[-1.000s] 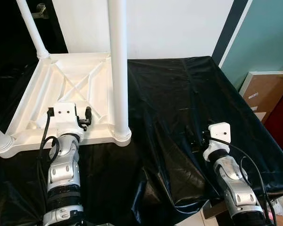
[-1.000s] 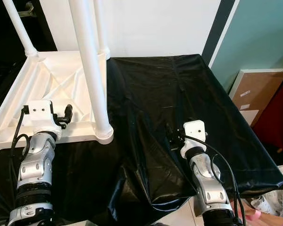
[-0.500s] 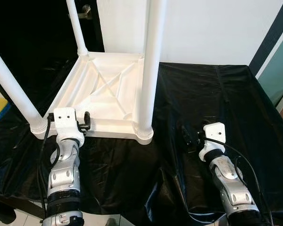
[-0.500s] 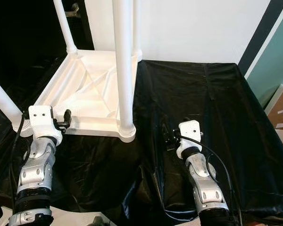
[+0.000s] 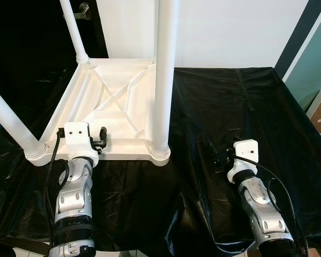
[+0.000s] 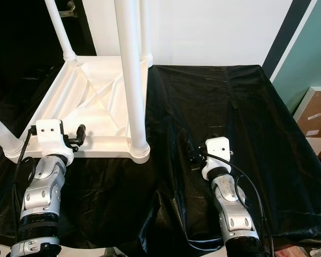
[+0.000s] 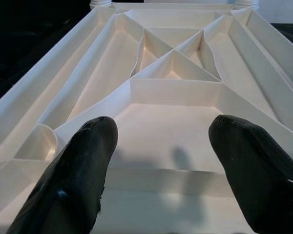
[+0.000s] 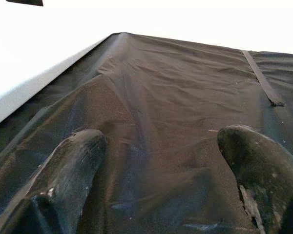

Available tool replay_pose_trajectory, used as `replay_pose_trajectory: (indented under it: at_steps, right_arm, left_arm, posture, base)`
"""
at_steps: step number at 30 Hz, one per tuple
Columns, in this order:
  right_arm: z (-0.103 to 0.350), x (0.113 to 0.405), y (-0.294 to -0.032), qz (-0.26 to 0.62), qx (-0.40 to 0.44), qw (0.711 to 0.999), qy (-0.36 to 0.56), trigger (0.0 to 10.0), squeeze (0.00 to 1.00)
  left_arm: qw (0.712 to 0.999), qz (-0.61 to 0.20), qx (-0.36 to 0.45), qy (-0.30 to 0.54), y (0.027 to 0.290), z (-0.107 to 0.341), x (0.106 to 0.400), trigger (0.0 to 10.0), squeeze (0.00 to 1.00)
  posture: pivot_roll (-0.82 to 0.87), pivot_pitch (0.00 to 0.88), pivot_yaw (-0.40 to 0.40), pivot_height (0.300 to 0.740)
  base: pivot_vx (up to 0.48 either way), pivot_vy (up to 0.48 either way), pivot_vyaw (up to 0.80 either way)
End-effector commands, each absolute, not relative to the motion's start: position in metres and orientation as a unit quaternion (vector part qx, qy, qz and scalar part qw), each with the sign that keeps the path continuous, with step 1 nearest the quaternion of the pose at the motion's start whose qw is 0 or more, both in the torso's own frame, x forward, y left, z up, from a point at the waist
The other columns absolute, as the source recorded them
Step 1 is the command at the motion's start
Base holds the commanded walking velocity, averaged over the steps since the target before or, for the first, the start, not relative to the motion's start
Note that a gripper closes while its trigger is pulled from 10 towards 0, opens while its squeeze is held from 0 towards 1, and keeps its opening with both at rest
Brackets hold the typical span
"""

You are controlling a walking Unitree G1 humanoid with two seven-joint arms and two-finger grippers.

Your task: Building children table

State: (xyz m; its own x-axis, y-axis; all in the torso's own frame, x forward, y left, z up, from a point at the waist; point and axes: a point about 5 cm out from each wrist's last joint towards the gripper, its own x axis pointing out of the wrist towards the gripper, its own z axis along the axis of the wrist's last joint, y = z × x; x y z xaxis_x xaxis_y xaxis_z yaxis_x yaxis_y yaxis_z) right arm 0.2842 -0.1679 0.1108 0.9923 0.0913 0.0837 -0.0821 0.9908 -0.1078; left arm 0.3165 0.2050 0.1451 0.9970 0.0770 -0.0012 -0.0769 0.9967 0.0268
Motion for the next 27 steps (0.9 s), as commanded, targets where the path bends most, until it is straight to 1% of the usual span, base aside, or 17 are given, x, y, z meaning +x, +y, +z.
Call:
replay_pose_trajectory:
  at_steps: [1, 15, 18, 19, 20, 23, 25, 27]
  right_arm:
    - [0.107, 0.284, -0.168, 0.039, -0.047, 0.997, -0.039, 10.0, 0.0]
    - [0.103, 0.283, -0.176, 0.004, -0.051, 0.998, -0.025, 10.0, 0.0]
    - [0.097, 0.281, -0.183, -0.039, -0.06, 0.997, -0.009, 10.0, 0.0]
    - [0.097, 0.281, -0.183, -0.039, -0.06, 0.997, -0.009, 10.0, 0.0]
    - [0.093, 0.278, -0.188, -0.068, -0.057, 0.996, 0.006, 10.0, 0.0]
    - [0.09, 0.276, -0.189, -0.08, -0.056, 0.995, 0.014, 10.0, 0.0]
    - [0.086, 0.269, -0.193, -0.108, -0.078, 0.991, 0.025, 10.0, 0.0]
    - [0.085, 0.266, -0.195, -0.118, -0.088, 0.989, 0.029, 10.0, 0.0]
  left_arm:
    - [0.999, 0.036, 0.011, 0.008, 0.204, 0.144, 0.316, 10.0, 0.0]
    - [1.0, 0.021, 0.008, 0.011, 0.2, 0.145, 0.317, 10.0, 0.0]
    - [1.0, -0.003, 0.021, 0.016, 0.194, 0.144, 0.316, 10.0, 0.0]
    - [1.0, -0.003, 0.021, 0.016, 0.194, 0.144, 0.316, 10.0, 0.0]
    - [0.999, -0.029, 0.026, 0.02, 0.189, 0.143, 0.315, 10.0, 0.0]
    - [0.998, -0.042, 0.028, 0.022, 0.186, 0.142, 0.314, 10.0, 0.0]
    - [0.995, -0.09, 0.041, 0.026, 0.177, 0.141, 0.309, 10.0, 0.0]
    - [0.993, -0.106, 0.048, 0.026, 0.174, 0.141, 0.307, 10.0, 0.0]
  posture:
    - [-0.03, 0.047, -0.007, 0.74]
    - [-0.03, 0.057, 0.002, 0.74]
    - [-0.03, 0.058, 0.002, 0.74]
    - [-0.03, 0.058, 0.002, 0.74]
    - [-0.03, 0.06, 0.002, 0.74]
    - [-0.03, 0.06, 0.002, 0.74]
    - [-0.02, 0.062, 0.0, 0.74]
    - [-0.02, 0.062, 0.0, 0.74]
  base:
    - [0.0, 0.469, 0.0]
    - [0.0, 0.46, 0.0]
    - [0.0, 0.0, 0.0]
    - [0.0, 0.0, 0.0]
    - [0.0, 0.0, 0.0]
    - [0.0, 0.0, 0.0]
    - [0.0, 0.0, 0.0]
    - [0.0, 0.0, 0.0]
